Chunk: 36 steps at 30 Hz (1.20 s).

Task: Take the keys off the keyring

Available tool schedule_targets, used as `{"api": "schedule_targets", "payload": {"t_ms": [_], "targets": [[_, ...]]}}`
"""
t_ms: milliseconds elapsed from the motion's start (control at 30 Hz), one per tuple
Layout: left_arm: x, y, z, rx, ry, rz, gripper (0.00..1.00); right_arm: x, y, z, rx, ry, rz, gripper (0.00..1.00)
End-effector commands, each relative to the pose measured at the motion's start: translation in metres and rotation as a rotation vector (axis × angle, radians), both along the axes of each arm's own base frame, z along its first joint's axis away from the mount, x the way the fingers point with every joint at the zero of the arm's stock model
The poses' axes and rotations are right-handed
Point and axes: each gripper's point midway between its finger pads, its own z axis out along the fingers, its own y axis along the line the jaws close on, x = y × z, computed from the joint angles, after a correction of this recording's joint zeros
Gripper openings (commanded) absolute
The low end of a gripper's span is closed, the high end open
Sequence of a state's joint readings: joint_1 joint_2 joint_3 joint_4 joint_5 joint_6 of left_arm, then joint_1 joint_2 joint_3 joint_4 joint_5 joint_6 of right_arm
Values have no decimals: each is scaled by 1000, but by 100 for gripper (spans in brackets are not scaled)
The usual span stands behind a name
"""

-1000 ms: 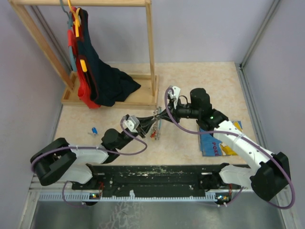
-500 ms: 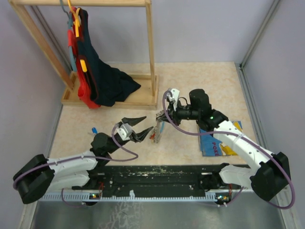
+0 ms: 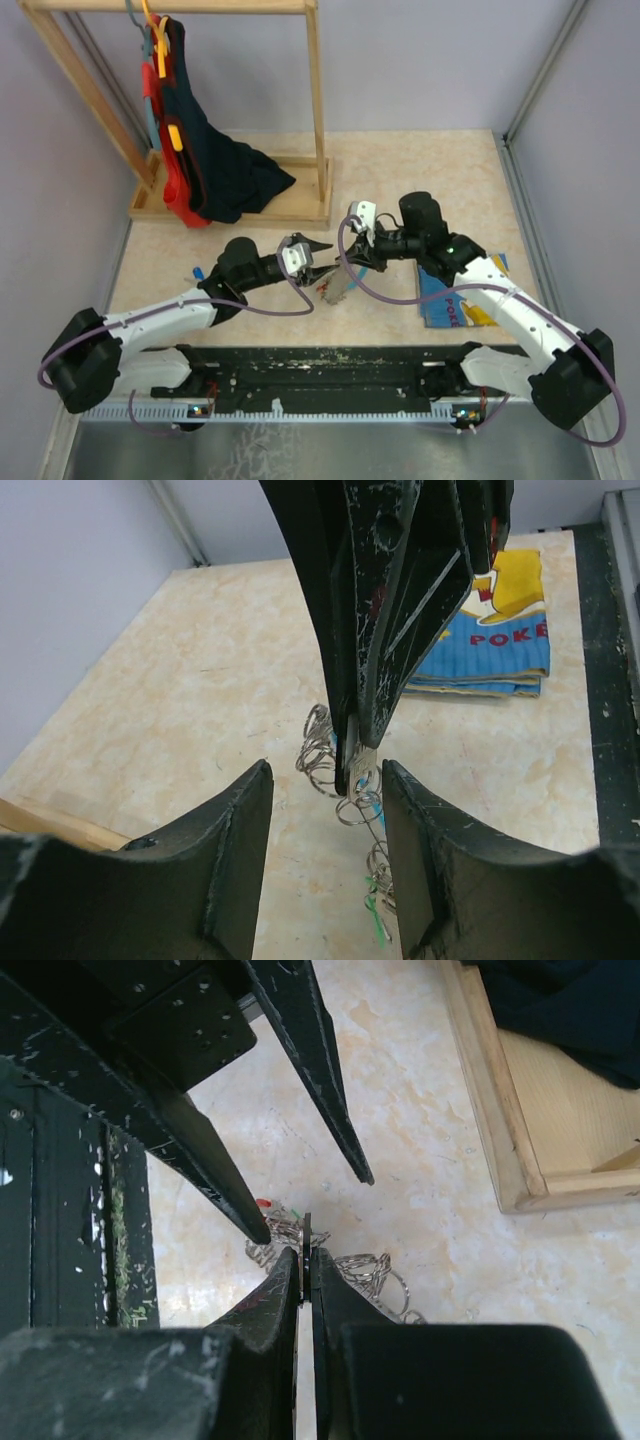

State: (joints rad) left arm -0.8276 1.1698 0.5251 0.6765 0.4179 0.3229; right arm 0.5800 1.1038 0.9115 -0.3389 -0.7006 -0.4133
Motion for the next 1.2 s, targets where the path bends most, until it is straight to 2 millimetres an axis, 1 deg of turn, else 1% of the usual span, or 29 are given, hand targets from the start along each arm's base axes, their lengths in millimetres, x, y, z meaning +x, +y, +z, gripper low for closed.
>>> {"api": "schedule_targets", "payload": {"t_ms": [0, 100, 300, 533, 633, 767, 800, 900, 1033, 1133, 1167], "targets": [[-7, -7, 0, 38, 3, -91, 51, -4, 5, 49, 72, -167, 80, 0], [-10, -10, -4, 49, 26, -138, 48, -6, 5, 51, 74, -169, 85, 0], [-17, -17, -4, 39, 59, -215, 43, -8, 5, 51, 78, -168, 96, 0], [-19, -25, -4, 34, 90, -272, 39, -12, 6, 51, 80, -168, 119, 0], [-18, -28, -5, 32, 104, -284, 36, -13, 6, 51, 81, -168, 126, 0], [-16, -30, -7, 36, 124, -287, 25, -14, 6, 52, 81, -168, 129, 0], [-17, -30, -7, 36, 127, -291, 21, -14, 6, 52, 82, -169, 130, 0], [-15, -29, -10, 45, 137, -291, 1, -14, 6, 52, 82, -169, 130, 0], [-14, -27, -13, 51, 154, -285, 0, -14, 6, 53, 83, -163, 124, 0], [-15, -26, -11, 46, 159, -287, 0, -13, 5, 55, 83, -160, 114, 0], [-14, -25, -11, 44, 160, -284, 0, -13, 5, 56, 83, -160, 112, 6]]}}
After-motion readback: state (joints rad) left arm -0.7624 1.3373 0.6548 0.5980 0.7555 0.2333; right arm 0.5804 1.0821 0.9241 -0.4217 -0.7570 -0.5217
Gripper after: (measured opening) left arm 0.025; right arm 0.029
